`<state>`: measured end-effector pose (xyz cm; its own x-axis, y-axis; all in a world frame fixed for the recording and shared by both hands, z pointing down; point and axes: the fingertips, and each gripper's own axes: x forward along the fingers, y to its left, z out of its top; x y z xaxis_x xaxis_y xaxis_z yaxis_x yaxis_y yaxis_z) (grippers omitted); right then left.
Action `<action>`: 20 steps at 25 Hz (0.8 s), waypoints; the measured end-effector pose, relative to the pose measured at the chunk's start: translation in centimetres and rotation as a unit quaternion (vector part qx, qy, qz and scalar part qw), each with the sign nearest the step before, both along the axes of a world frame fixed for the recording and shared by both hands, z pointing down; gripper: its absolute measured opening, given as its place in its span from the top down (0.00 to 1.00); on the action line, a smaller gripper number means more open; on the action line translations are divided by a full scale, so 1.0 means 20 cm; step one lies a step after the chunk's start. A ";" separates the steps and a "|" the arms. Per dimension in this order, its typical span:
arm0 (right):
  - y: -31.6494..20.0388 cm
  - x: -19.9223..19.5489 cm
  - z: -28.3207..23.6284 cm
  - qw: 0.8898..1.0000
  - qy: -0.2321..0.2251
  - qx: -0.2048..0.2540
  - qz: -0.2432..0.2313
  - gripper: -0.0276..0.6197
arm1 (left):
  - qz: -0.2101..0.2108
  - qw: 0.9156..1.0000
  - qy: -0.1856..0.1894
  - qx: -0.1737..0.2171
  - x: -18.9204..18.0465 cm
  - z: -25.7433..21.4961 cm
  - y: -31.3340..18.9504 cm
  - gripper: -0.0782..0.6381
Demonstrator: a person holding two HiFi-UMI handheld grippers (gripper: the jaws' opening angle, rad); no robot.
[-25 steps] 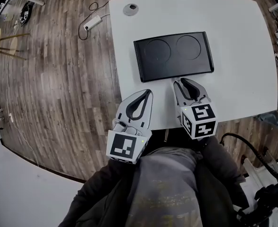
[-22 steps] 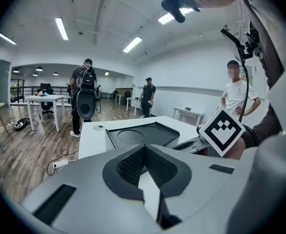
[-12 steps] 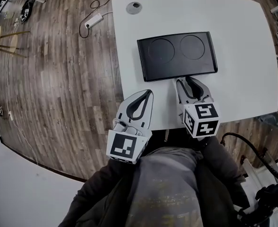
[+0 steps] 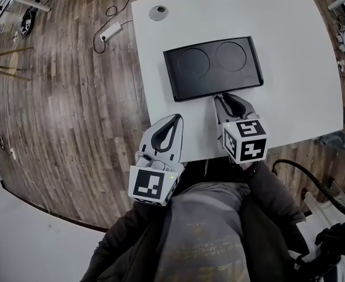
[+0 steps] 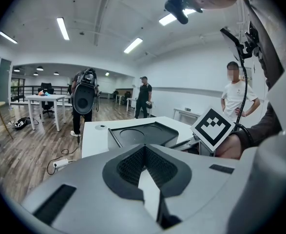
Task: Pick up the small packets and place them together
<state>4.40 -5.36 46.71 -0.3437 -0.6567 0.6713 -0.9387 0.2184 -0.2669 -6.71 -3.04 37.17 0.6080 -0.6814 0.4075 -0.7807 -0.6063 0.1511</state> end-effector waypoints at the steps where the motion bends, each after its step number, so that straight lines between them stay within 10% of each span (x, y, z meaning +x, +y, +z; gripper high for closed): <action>1: 0.00 0.00 0.00 1.000 -0.001 0.001 0.000 0.84 | -0.001 1.000 0.000 0.001 -0.01 -0.01 0.01 0.89; 20: 0.29 0.00 0.00 1.000 0.010 0.018 0.007 0.85 | 0.028 0.999 0.003 0.018 0.02 -0.05 0.18 0.89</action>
